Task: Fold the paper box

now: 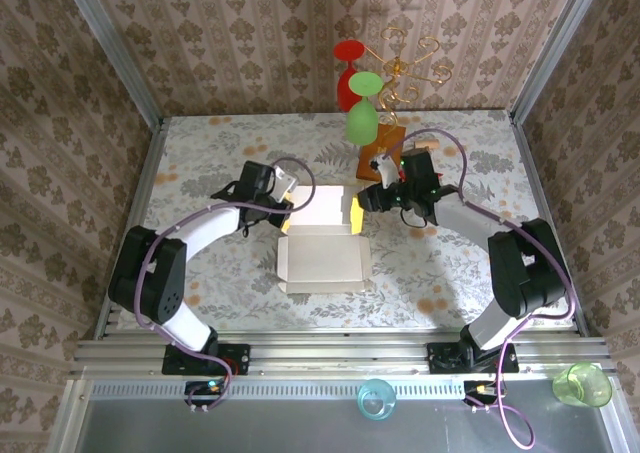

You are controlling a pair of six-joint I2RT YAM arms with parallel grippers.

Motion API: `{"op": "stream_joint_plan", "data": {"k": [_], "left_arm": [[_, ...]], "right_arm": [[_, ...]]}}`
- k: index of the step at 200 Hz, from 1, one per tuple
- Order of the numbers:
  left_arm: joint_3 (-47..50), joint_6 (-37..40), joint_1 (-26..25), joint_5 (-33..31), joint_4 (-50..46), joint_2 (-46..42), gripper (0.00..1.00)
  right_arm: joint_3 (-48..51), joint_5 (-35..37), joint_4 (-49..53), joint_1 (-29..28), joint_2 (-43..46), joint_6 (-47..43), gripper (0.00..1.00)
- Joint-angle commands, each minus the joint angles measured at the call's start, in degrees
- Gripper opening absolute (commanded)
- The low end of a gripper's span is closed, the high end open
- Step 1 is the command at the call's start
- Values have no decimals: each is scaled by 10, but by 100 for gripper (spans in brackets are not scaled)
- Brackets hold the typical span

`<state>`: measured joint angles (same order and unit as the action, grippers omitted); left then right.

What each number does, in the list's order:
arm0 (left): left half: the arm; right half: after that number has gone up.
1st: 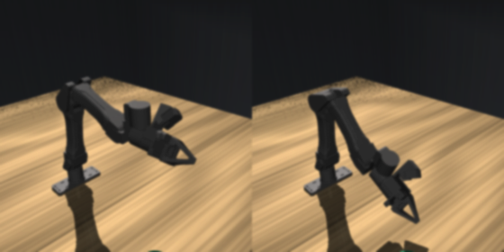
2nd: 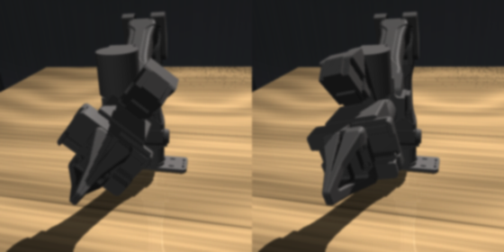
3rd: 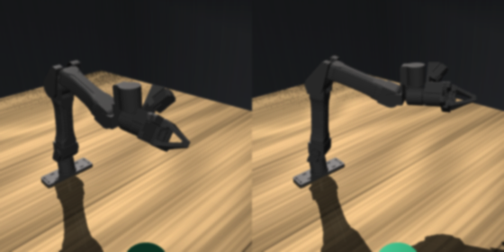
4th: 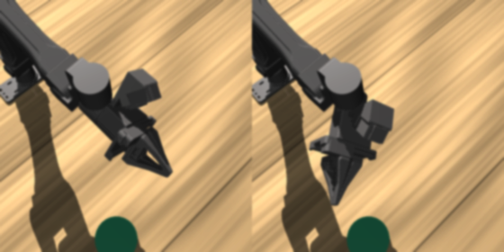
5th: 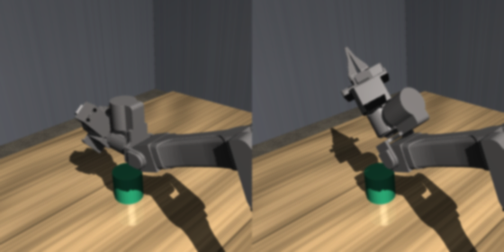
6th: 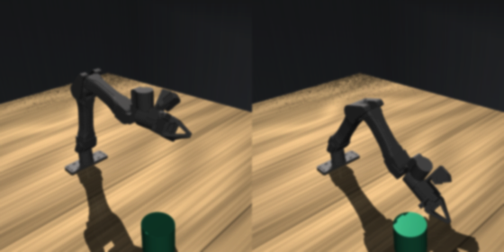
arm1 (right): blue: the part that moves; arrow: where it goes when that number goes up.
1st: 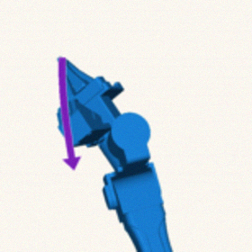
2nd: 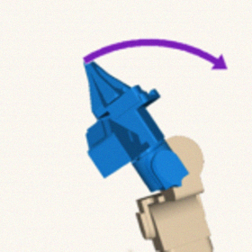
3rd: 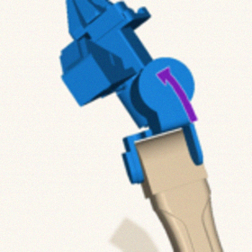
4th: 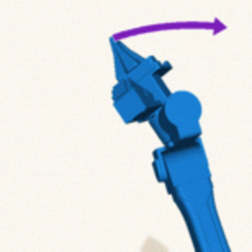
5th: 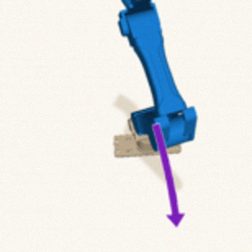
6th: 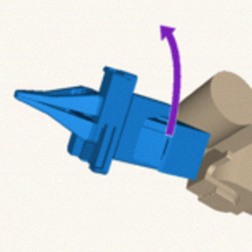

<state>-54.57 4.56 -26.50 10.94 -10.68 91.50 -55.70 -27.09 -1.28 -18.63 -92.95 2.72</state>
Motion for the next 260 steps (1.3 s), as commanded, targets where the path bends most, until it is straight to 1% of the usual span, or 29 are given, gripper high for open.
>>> {"op": "stream_joint_plan", "data": {"k": [1, 13, 26, 47, 67, 115, 140, 177, 218, 242, 260], "left_arm": [[39, -33, -16, -33, -6, -27, 0], [54, -44, -16, -40, 3, -40, 0], [61, -47, -16, -45, 6, -47, 0], [54, -48, -19, -50, -16, -42, 0], [63, -51, -29, -58, -18, -49, 0], [71, -64, -52, -93, -18, -51, 0], [76, -76, -62, -125, -14, -53, 0], [102, -101, -75, -165, 11, -63, 0], [131, -114, -76, -173, 53, -73, 0], [138, -113, -76, -171, 65, -74, 0], [135, -110, -76, -171, 64, -71, 0]], "right_arm": [[65, 41, -75, -15, 22, 49, 39], [102, 46, -123, -17, 37, 53, 39], [132, 47, -152, -19, 49, 49, 38], [149, 41, -152, -21, 53, 39, 37], [163, 46, -162, -24, 56, 37, 37], [148, 55, -169, -34, 39, 35, 37], [140, 79, -163, -38, 37, 29, 37], [133, 104, -151, -50, 40, 13, 40], [148, 152, -176, -67, 47, 11, 43], [143, 160, -189, -68, 38, 12, 45], [134, 150, -195, -68, 29, 15, 46]]}}
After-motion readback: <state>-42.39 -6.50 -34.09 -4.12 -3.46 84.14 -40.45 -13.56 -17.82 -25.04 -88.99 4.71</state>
